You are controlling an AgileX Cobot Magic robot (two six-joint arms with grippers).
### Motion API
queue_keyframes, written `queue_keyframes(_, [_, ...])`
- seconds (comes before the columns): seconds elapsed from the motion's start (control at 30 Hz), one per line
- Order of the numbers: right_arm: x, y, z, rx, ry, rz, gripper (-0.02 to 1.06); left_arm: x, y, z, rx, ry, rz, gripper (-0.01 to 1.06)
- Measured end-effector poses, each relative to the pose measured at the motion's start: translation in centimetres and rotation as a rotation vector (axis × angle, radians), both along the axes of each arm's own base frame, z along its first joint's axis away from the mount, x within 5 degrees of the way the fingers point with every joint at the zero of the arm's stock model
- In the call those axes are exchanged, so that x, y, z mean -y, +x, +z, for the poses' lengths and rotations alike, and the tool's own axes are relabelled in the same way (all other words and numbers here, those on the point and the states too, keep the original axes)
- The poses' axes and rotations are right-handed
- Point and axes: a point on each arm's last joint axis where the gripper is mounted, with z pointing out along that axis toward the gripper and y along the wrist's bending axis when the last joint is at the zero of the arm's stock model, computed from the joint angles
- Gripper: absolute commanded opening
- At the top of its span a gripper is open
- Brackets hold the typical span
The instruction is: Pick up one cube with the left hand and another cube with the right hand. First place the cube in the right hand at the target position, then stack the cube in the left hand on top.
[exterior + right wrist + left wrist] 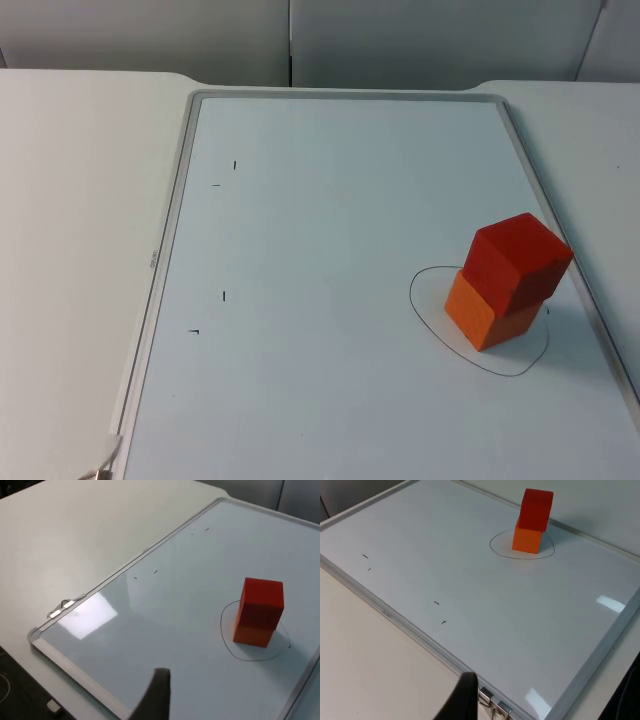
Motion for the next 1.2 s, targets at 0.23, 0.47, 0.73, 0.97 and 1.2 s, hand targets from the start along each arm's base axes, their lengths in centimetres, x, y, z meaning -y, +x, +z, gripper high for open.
queue_keyframes(0.23, [0.01, -0.02, -0.05, -0.004, -0.005, 0.001, 0.82, 0.00, 0.00, 0.00, 0.006, 0.006, -0.004, 0.91])
queue_keyframes(0.47, [0.03, 0.11, -0.44, -0.015, -0.026, -0.003, 0.82, 0.03, -0.04, 0.00, 0.007, 0.007, -0.011, 1.05])
queue_keyframes(0.73, [0.04, 0.11, -0.46, -0.016, -0.028, -0.004, 0.83, 0.03, -0.04, 0.00, 0.007, 0.007, -0.011, 1.05])
queue_keyframes(0.97, [0.06, 0.12, -0.46, -0.016, -0.028, -0.006, 1.05, 0.03, -0.04, 0.00, 0.007, 0.007, -0.011, 1.05])
queue_keyframes(1.2, [0.26, 0.26, -0.48, -0.048, 0.007, -0.060, 1.05, 0.03, -0.04, 0.00, 0.007, 0.007, -0.011, 1.05])
